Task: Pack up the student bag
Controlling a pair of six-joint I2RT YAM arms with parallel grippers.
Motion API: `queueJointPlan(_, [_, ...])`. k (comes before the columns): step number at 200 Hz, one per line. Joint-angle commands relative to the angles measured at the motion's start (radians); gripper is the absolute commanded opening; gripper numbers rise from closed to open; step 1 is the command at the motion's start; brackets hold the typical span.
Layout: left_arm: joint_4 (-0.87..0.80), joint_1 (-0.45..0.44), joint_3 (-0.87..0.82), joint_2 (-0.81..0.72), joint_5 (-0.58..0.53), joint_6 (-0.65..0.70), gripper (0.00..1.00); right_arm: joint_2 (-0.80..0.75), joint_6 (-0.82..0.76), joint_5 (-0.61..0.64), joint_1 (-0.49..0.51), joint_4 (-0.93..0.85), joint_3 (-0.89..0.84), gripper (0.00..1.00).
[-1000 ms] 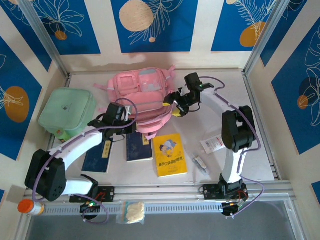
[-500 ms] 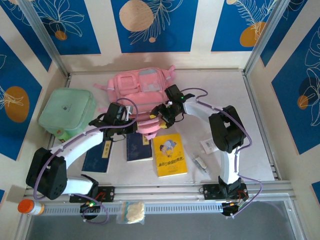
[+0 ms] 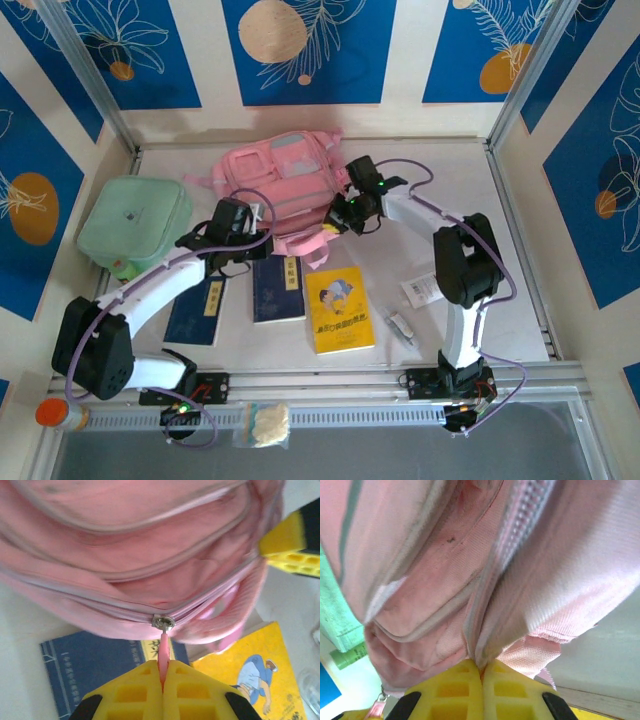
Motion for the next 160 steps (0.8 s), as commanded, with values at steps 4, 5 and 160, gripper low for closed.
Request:
queueJointPlan(4, [-0.118,0.068,0.012,-0.051,-0.123,-0.009,0.00,-0.053,-0.109,-0.016,-0.085,-0.022,0.038,0.00])
queueJointPlan(5, [-0.118,0.071,0.011,-0.052,-0.124,-0.011,0.00,-0.052,-0.115,-0.021,-0.086,-0.025,0.041,0.00])
queueJointPlan(160, [0.113,0.249,-0.040,0.036,0.096,-0.060,0.00,0.034,-0.105,0.172,0.168,-0.216,0.245,0.69])
